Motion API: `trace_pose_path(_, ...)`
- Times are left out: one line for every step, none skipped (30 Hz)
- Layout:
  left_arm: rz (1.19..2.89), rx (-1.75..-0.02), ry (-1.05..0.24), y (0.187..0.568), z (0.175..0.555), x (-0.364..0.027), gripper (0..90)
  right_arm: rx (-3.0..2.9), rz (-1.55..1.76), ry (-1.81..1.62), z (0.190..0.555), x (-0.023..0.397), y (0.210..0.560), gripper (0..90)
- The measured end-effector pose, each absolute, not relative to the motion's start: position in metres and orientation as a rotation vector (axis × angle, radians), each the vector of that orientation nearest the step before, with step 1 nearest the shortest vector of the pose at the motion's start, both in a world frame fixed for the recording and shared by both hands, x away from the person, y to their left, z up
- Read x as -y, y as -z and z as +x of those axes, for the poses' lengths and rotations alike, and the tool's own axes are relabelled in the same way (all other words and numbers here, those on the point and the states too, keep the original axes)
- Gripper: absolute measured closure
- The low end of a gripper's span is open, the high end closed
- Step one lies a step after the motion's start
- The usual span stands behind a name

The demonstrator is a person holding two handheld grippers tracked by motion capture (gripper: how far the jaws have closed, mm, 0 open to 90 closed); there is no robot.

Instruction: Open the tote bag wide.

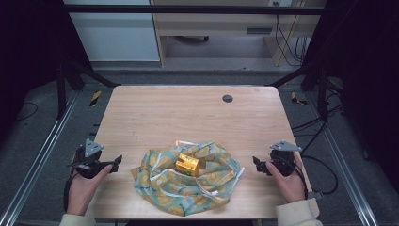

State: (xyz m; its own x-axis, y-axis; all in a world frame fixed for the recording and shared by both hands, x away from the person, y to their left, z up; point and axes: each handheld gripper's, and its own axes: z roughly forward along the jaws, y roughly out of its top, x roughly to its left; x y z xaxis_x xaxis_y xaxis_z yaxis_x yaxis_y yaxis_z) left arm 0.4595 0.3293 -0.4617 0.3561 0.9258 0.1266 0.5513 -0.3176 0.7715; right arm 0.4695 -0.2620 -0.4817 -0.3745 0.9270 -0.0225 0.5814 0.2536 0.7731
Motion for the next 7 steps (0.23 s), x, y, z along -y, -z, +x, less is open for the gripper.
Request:
trace_pose_path(1.999,-1.274,-0.756,0.463,0.459,-0.327,5.8,-2.069,1.358,-0.948,0.467,0.258,0.483,6.5)
trace_pose_path(2.007,-1.268,-0.752,0.463,0.459,-0.326,5.8,-2.092,1.342,-0.943,0.465,0.252,0.484,6.1)
trace_pose_path(2.013,-1.265,-0.755,0.464,0.459,-0.325,5.8,-2.108,1.329,-0.938,0.464,0.249,0.484,5.8)
trace_pose_path(2.018,-1.266,-0.752,0.465,0.458,-0.324,5.8,-2.117,1.300,-0.925,0.463,0.247,0.484,5.9)
trace_pose_path(2.023,-1.260,-0.750,0.465,0.457,-0.323,5.8,-2.111,1.297,-0.930,0.463,0.246,0.483,6.2)
trace_pose_path(2.023,-1.250,-0.749,0.465,0.457,-0.322,5.8,-2.105,1.294,-0.937,0.462,0.245,0.482,6.2)
trace_pose_path(2.022,-1.240,-0.745,0.464,0.457,-0.321,5.7,-2.107,1.296,-0.938,0.463,0.244,0.483,6.4)
